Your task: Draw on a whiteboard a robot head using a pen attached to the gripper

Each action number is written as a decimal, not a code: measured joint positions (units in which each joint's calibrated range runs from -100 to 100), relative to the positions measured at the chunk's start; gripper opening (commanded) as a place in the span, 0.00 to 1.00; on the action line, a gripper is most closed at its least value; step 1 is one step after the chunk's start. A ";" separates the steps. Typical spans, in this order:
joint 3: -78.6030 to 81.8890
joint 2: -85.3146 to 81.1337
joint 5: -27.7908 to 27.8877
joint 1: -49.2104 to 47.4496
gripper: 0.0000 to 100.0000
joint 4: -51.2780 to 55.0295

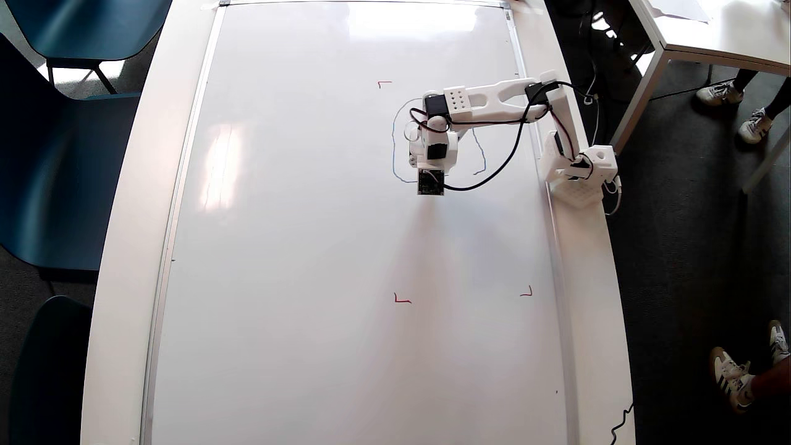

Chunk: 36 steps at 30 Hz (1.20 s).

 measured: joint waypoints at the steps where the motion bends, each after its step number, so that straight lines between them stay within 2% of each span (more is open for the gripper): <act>1: -0.27 0.00 0.00 0.38 0.01 0.25; 9: -2.47 0.00 0.00 3.47 0.01 1.94; 36: 1.28 2.03 0.00 3.62 0.01 1.77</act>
